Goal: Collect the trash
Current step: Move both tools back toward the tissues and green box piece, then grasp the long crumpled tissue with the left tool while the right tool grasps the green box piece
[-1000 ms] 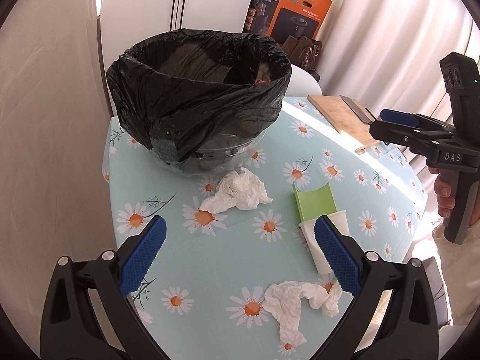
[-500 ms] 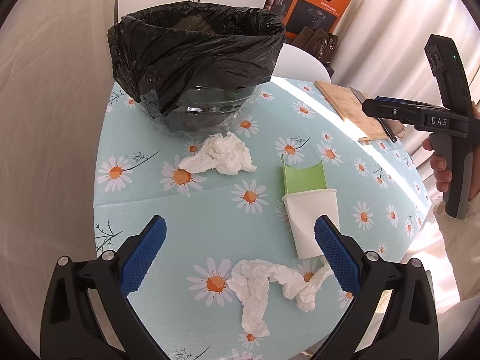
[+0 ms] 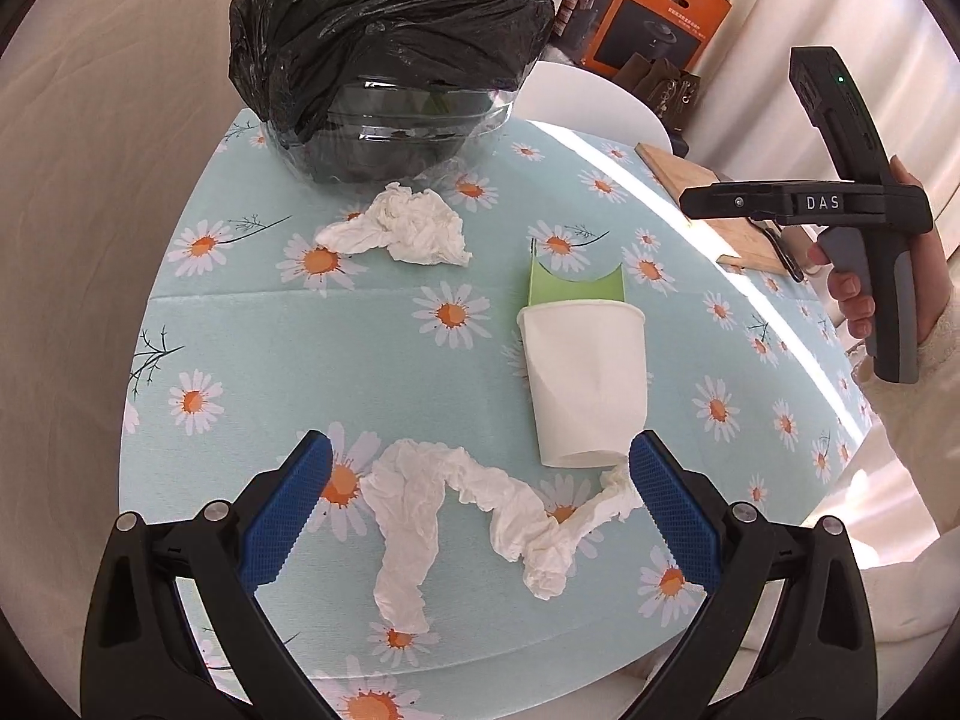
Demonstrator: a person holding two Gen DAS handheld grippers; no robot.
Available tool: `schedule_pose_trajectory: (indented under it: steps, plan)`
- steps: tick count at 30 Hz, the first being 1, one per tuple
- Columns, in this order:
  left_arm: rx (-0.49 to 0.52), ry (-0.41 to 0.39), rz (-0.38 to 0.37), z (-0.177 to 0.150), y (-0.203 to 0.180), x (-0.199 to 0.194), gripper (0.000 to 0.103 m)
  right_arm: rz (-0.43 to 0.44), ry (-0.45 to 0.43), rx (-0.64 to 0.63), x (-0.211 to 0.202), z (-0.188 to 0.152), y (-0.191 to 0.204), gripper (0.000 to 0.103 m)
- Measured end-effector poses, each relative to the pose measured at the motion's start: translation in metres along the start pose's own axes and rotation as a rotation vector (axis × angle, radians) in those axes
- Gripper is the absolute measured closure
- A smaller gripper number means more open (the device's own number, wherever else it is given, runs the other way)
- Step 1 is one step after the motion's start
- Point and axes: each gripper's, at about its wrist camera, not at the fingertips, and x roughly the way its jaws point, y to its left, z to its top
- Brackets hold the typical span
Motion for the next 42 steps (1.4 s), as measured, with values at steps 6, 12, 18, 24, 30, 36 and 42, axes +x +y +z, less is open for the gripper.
schedule_pose_trajectory:
  steps: [6,12,18,24,30,36,42]
  plan:
    - [-0.009,0.004,0.025,-0.018,-0.008,0.008,0.006,0.019,0.047,0.019,0.022,-0.009,-0.01,0.014]
    - [0.006,0.035,0.013,-0.031,-0.014,0.021,0.006,0.052,0.074,0.059,0.04,-0.016,-0.016,0.014]
    - [0.043,0.071,0.006,-0.034,-0.025,0.041,0.006,0.071,0.101,0.083,0.054,-0.017,-0.018,0.014]
    - [0.126,0.091,0.022,-0.034,-0.033,0.065,0.006,0.151,0.14,0.137,0.069,-0.016,-0.02,0.015]
    - [0.117,0.086,0.075,-0.031,-0.027,0.076,0.006,0.195,0.228,0.209,0.088,-0.009,-0.02,0.016]
    - [0.085,0.057,0.133,-0.031,-0.017,0.077,0.015,0.357,0.335,0.343,0.113,-0.013,-0.019,0.08]
    - [0.037,0.099,0.118,-0.021,-0.008,0.067,0.078,0.396,0.286,0.383,0.111,-0.015,-0.031,0.099]
